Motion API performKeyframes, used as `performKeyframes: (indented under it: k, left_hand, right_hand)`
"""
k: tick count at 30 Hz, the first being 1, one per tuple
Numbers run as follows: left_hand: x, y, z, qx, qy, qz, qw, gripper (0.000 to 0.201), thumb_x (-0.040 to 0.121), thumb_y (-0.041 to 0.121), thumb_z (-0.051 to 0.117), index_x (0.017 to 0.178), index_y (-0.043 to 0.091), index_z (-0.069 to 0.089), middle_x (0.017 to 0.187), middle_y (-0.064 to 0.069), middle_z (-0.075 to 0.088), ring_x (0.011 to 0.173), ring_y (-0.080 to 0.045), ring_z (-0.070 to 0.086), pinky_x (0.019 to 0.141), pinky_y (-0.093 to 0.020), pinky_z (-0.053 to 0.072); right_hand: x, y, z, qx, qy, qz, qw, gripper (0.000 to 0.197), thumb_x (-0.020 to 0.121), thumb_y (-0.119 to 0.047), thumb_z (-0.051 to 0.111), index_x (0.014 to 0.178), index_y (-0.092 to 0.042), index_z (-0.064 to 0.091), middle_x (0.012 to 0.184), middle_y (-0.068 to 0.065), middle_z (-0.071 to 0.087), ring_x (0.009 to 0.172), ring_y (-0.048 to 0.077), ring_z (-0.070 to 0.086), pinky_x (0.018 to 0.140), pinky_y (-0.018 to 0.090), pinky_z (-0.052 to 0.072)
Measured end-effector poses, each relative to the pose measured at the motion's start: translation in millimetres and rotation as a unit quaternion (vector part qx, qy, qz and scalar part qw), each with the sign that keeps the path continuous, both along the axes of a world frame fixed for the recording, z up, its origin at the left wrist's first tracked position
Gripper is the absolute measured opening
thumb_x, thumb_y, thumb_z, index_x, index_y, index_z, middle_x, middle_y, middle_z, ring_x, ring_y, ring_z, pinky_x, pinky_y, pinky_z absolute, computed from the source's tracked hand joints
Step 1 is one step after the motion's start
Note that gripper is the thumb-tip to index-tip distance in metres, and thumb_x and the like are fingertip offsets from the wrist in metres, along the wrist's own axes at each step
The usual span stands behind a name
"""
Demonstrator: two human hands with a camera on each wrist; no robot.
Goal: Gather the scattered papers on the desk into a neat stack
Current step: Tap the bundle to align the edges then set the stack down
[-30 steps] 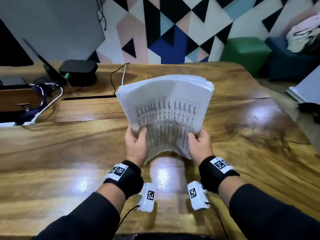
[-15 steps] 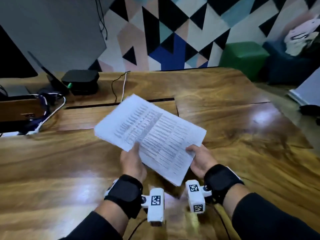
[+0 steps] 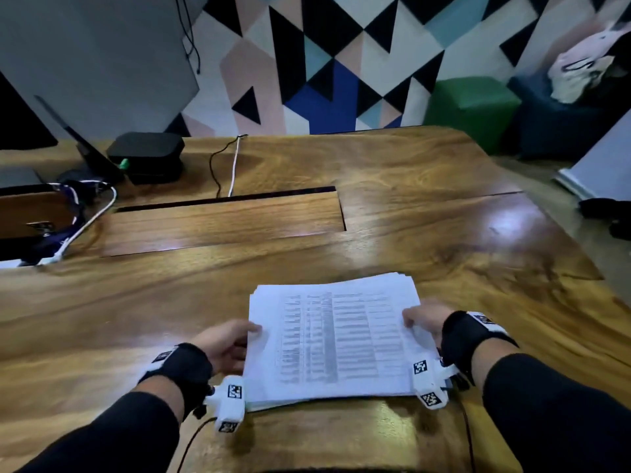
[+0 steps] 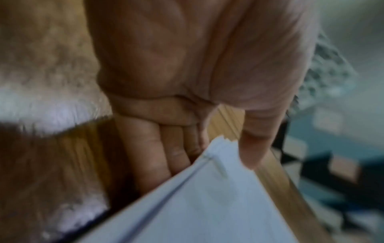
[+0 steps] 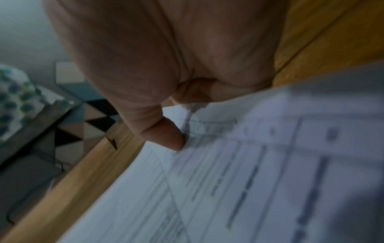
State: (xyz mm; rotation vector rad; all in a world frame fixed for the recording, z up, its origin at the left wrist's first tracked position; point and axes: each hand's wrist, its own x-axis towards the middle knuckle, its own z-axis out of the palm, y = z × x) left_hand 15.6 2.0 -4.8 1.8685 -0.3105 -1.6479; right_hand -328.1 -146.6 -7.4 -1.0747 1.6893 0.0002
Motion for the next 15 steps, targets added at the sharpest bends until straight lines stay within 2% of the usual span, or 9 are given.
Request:
performKeyframes:
  k: [1, 3, 4, 6, 8, 10, 11, 13, 15]
  left_hand:
    - [-4.0, -1.4, -3.0, 0.006, -0.038, -0.029, 0.999, 0.030, 0.075, 0.021, 0.068, 0.100, 0.007, 0.058, 0.077, -0.012, 0.061, 0.062, -0.029, 0.059, 0.057, -0.035, 0.051]
    - [-15.8, -8.0, 1.4, -0.016, -0.042, -0.038, 0.998, 0.032, 0.077, 0.007, 0.067, 0.108, 0.004, 0.062, 0.102, -0.014, 0.072, 0.088, -0.041, 0.069, 0.078, -0.052, 0.054]
    - [-23.6, -10.9, 9.2, -0.048, -0.036, -0.027, 0.998, 0.028, 0.083, 0.000, 0.063, 0.110, 0.007, 0.063, 0.109, -0.017, 0.073, 0.099, -0.042, 0.069, 0.087, -0.055, 0.054]
    - [-33.2, -19.9, 20.5, -0.134, -0.063, 0.017, 0.989, 0.028, 0.089, -0.008, 0.056, 0.109, 0.011, 0.062, 0.110, -0.019, 0.073, 0.100, -0.039, 0.069, 0.090, -0.055, 0.054]
    - [-37.6, -29.1, 30.0, -0.240, -0.144, 0.079, 0.957, 0.027, 0.088, -0.007, 0.060, 0.110, 0.009, 0.061, 0.109, -0.018, 0.073, 0.091, -0.030, 0.072, 0.085, -0.047, 0.058]
    - [-37.8, -32.8, 38.1, -0.342, -0.189, 0.144, 0.909, 0.025, 0.088, -0.006, 0.064, 0.105, 0.011, 0.061, 0.098, -0.006, 0.075, 0.080, -0.011, 0.072, 0.078, -0.033, 0.060]
    - [-38.0, -33.0, 41.8, -0.375, -0.213, 0.165, 0.887, 0.024, 0.088, -0.005, 0.064, 0.103, 0.013, 0.060, 0.095, 0.000, 0.073, 0.077, -0.003, 0.070, 0.078, -0.027, 0.059]
    - [-40.8, -30.2, 44.8, -0.413, -0.244, 0.191, 0.856, 0.023, 0.088, -0.003, 0.065, 0.106, 0.010, 0.060, 0.096, 0.000, 0.070, 0.078, 0.002, 0.066, 0.079, -0.020, 0.055]
    - [-44.7, -25.0, 38.1, -0.425, -0.246, 0.209, 0.846, 0.026, 0.085, -0.002, 0.068, 0.106, 0.009, 0.060, 0.095, -0.002, 0.069, 0.076, 0.005, 0.064, 0.075, -0.013, 0.053]
  right_hand:
    - [2.3, 2.4, 0.0, -0.020, 0.013, 0.011, 1.000, 0.015, 0.061, -0.009, 0.058, 0.057, -0.011, 0.043, 0.069, 0.010, 0.044, 0.067, 0.024, 0.041, 0.059, 0.031, 0.038]
    - [10.2, 6.5, 6.1, -0.096, -0.012, 0.025, 0.995, 0.012, 0.063, -0.006, 0.055, 0.055, -0.013, 0.049, 0.064, 0.006, 0.052, 0.067, 0.025, 0.048, 0.062, 0.031, 0.039]
    - [14.6, 7.5, 9.2, -0.136, -0.041, 0.016, 0.990, 0.012, 0.067, -0.003, 0.054, 0.059, -0.012, 0.054, 0.064, 0.003, 0.057, 0.067, 0.025, 0.052, 0.063, 0.030, 0.042]
    - [22.8, 8.3, 21.1, -0.222, -0.104, -0.011, 0.969, 0.023, 0.077, 0.004, 0.051, 0.069, -0.016, 0.059, 0.067, -0.004, 0.061, 0.066, 0.021, 0.056, 0.059, 0.025, 0.043]
    - [30.7, 12.1, 43.3, -0.330, -0.162, -0.046, 0.929, 0.027, 0.081, 0.008, 0.050, 0.082, -0.017, 0.061, 0.074, -0.010, 0.063, 0.067, 0.007, 0.060, 0.057, 0.022, 0.045]
    - [37.1, 15.2, 61.8, -0.415, -0.225, -0.106, 0.875, 0.031, 0.082, 0.012, 0.049, 0.096, -0.013, 0.060, 0.081, -0.013, 0.065, 0.065, -0.013, 0.061, 0.061, 0.010, 0.049]
    - [39.0, 15.9, 65.1, -0.443, -0.251, -0.139, 0.850, 0.032, 0.083, 0.014, 0.049, 0.100, -0.012, 0.059, 0.083, -0.014, 0.065, 0.065, -0.018, 0.060, 0.062, 0.005, 0.047]
    - [40.7, 21.5, 65.1, -0.474, -0.290, -0.193, 0.808, 0.033, 0.083, 0.017, 0.051, 0.102, -0.009, 0.056, 0.075, -0.021, 0.068, 0.066, -0.022, 0.059, 0.063, 0.000, 0.045]
    - [41.7, 31.7, 56.6, -0.474, -0.297, -0.210, 0.802, 0.031, 0.082, 0.014, 0.055, 0.093, -0.014, 0.058, 0.067, -0.024, 0.070, 0.066, -0.021, 0.059, 0.064, 0.002, 0.046]
